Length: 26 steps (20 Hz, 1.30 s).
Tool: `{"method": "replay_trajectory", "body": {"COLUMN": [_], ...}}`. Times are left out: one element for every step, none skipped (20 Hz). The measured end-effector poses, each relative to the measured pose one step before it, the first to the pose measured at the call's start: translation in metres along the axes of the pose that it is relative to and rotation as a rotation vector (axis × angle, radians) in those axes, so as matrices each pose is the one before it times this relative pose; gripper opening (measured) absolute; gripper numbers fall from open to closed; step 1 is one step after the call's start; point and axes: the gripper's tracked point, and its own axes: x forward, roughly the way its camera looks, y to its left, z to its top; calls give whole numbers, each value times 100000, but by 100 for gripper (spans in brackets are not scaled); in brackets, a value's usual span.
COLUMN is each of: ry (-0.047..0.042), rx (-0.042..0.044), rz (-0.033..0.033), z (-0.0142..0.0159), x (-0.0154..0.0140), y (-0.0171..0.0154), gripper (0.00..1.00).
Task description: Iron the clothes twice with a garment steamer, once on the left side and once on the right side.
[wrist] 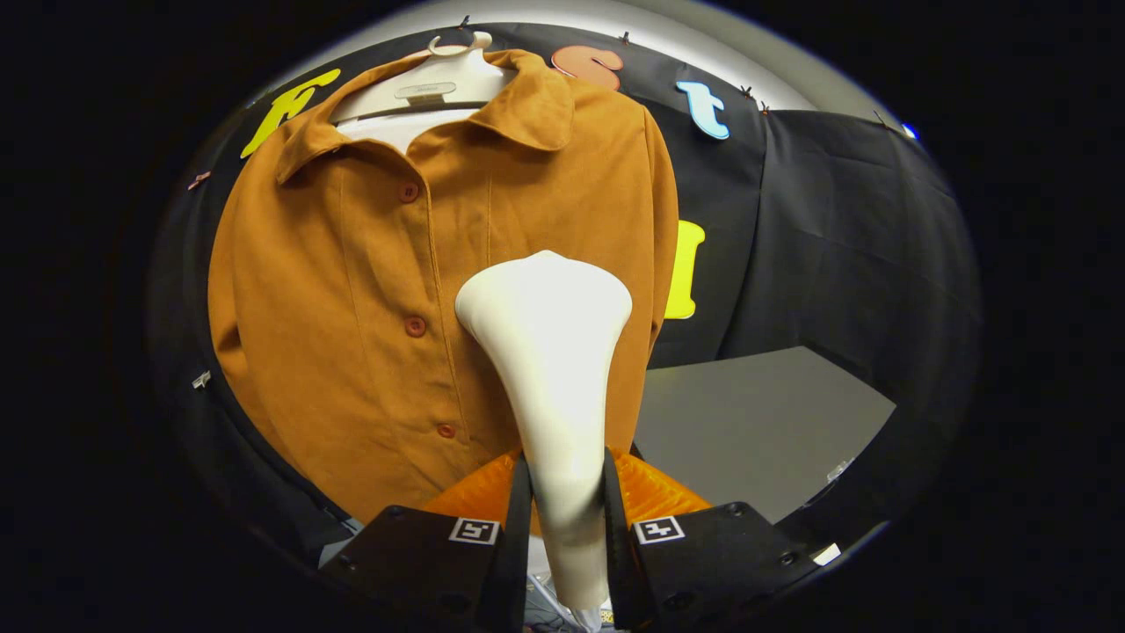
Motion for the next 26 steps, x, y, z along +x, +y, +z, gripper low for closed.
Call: {"method": "replay_trajectory", "body": {"ry": [1697, 1914, 2081, 2006, 1979, 1864, 1473, 1350, 1300, 1439, 1295, 1411, 1473, 1700, 1419, 1506, 1068, 818, 609, 212, -305, -987, -1731, -2362, -2690, -2963], "rx": [-77, 137, 383, 424, 213, -70, -193, -351, -66, -93, -136, -232, -87, -9, -150, -128, 51, 213, 453, 713, 624, 483, 351, 329, 217, 204], "rz": [-295, -275, -149, -147, -100, -267, -609, -262, 65, 34, -93, -55, 142, 306, 144, -38, -501, -739, -652, -624, -428, -346, -241, 59, 291, 624], "z": [-541, -783, -908, -832, -678, -686, -535, -483, -450, -495, -515, -740, -716, -781, -546, -579, -530, -421, -277, -178, -40, 287, 574, 710, 810, 1089], "x": [79, 169, 77, 151, 294, 167, 139, 223, 247, 235, 205, 33, 172, 104, 199, 80, 73, -30, -86, -278, -415, -562, -686, -710, -841, -817], "y": [-113, -65, -59, -106, 5, -30, -60, -135, -128, 87, -78, 70, 61, -82, -33, -123, -199, -223, -234, -254, -217, -202, -96, 185, 205, 375], "gripper": [41, 41, 41, 41, 41, 41, 41, 41, 41, 41, 41, 41, 41, 41, 41, 41, 41, 41, 41, 41, 41, 41, 41, 41, 41, 41]}}
